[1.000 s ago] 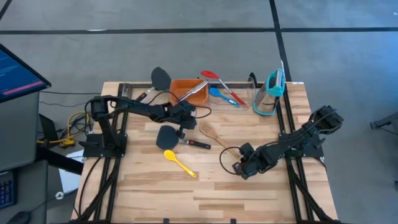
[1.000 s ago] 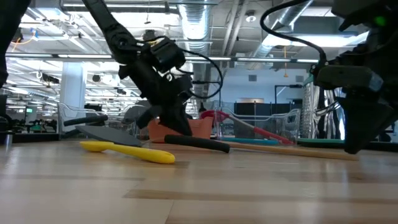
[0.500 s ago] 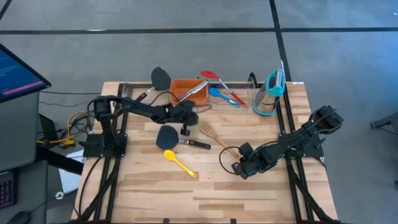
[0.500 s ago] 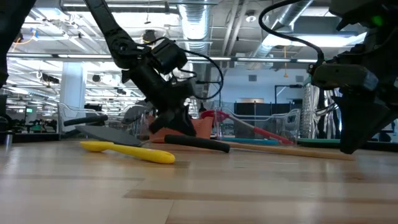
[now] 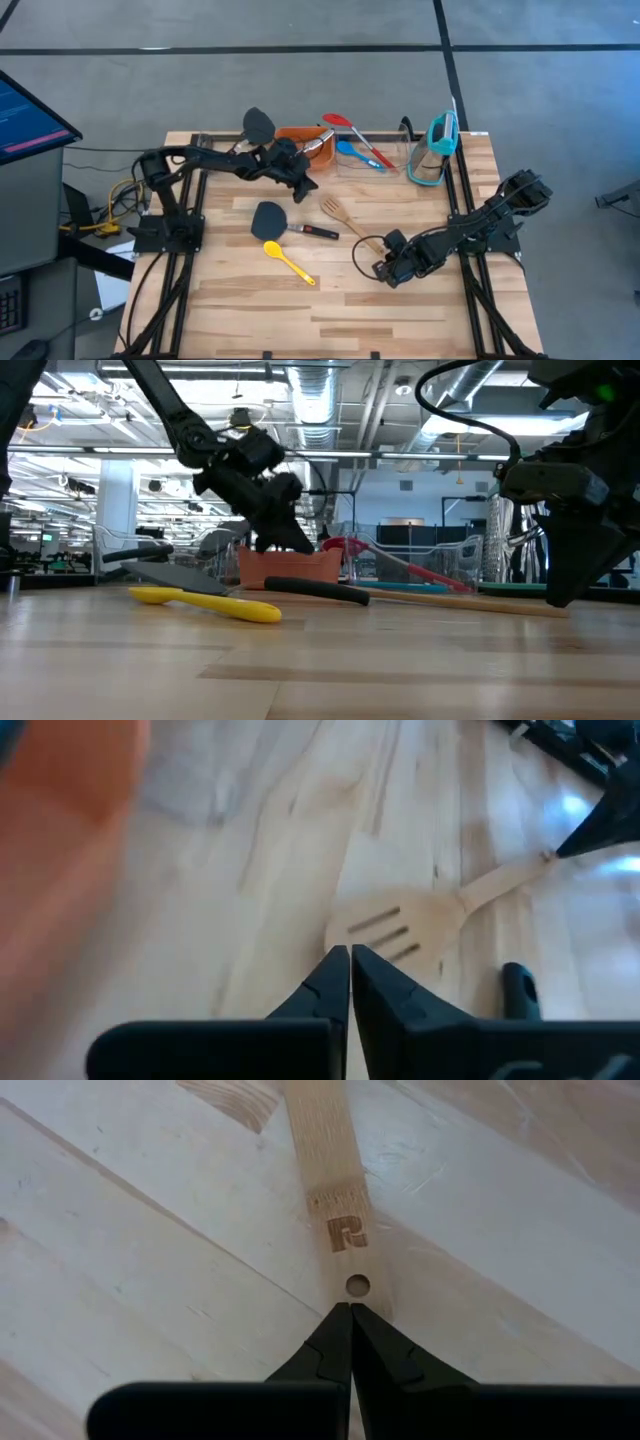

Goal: Pick & Place Kitchen Items
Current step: Put the wooden serving spoon into the right transparent bin

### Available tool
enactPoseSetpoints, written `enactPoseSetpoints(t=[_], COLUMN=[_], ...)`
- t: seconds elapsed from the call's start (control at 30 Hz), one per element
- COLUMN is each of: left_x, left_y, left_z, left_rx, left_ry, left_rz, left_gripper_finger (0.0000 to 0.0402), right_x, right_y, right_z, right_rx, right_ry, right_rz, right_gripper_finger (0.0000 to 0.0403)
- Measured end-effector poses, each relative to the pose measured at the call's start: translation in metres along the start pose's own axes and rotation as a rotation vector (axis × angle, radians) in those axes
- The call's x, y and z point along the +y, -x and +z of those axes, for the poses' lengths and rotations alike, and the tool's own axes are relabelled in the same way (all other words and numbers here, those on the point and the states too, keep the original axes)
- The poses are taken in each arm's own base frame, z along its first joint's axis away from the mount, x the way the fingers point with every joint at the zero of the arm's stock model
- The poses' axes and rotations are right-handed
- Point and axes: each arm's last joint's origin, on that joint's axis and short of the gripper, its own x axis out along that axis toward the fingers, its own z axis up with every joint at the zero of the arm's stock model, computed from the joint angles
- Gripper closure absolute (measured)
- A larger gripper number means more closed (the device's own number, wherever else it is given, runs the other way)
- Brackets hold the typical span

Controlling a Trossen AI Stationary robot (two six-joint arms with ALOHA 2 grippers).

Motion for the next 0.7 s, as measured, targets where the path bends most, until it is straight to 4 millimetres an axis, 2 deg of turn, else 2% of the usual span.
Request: enactPoseSetpoints(t=[0.27,0.43,0.7], left_x=[-0.002,-0.005,-0.005], left_y=[-0.012,-0.014,-0.014], left_z=[-0.01,-0.01,-0.011], left_rx=[0.051,0.036,0.051], left_ry=[0.191,0.249,0.316], left_rz=[-0.032,0.028,0.009], left_gripper_finger=[0.04,0.04,0.04], right_x=[0.0,0.0,0.001], right_y=[0.0,0.0,0.0], right_z=[0.0,0.0,0.0], right_rx=[0.0,-0.001,0.0], right_ry=[0.011,0.037,0.091], right_rz=[0.004,0.004,0.005], right_gripper_finger=[0.0403,0.0403,0.0403])
